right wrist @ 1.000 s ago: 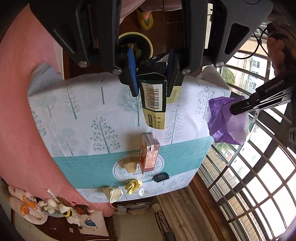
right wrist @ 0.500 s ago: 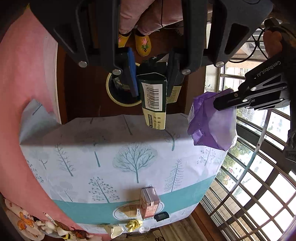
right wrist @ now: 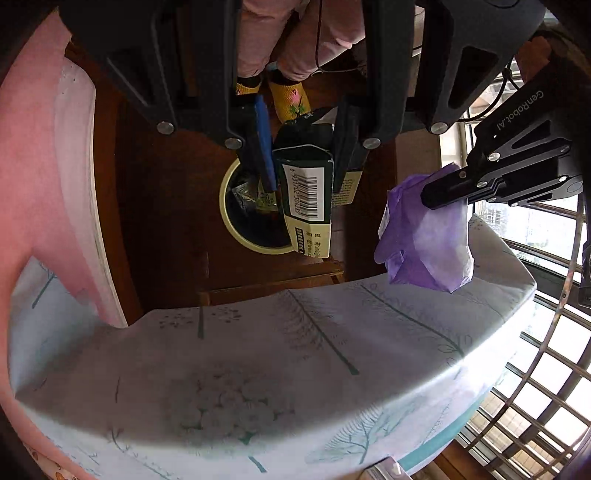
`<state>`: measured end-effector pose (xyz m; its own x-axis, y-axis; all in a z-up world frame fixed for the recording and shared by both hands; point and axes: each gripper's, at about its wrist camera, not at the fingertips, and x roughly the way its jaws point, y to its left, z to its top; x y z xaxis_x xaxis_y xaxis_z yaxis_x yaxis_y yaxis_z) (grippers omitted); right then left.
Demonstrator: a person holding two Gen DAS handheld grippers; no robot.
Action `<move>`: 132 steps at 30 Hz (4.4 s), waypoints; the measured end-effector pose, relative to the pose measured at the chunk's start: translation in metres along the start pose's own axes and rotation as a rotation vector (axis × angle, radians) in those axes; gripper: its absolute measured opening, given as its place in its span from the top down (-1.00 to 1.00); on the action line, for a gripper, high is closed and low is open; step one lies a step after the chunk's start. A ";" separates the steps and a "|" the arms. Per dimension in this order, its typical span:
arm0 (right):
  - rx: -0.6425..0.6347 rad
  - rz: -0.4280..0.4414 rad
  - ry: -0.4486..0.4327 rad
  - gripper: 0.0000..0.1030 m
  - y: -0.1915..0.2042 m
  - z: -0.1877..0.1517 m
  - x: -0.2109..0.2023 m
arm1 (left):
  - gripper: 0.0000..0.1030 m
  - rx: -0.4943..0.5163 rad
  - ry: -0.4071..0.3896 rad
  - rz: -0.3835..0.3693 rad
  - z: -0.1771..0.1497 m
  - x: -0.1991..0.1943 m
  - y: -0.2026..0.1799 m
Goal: Collect trash
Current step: 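Open both tools over the bin to drop the bag and box, then raise both open tools back toward the pink carton on the table, then grasp the pink milk carton with the left tool while the right tool grasps the beige folded paper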
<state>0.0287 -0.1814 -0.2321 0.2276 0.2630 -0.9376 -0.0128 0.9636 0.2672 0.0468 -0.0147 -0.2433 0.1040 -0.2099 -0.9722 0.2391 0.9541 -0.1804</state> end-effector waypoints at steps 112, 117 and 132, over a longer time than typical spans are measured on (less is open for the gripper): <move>-0.461 0.090 -0.187 -0.02 -0.013 0.404 -0.078 | -0.32 -0.430 -0.163 0.263 0.348 -0.128 0.035; -0.542 0.134 -0.154 -0.14 -0.005 0.419 -0.048 | -0.17 -0.449 -0.119 0.260 0.362 -0.107 0.040; -0.905 0.156 -0.150 -0.37 0.051 0.429 0.012 | 0.25 -0.575 -0.113 0.236 0.339 -0.102 0.069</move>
<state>0.4487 -0.1506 -0.1339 0.2816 0.4445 -0.8504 -0.7941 0.6054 0.0534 0.3801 0.0005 -0.1062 0.1992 0.0289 -0.9795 -0.3566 0.9332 -0.0450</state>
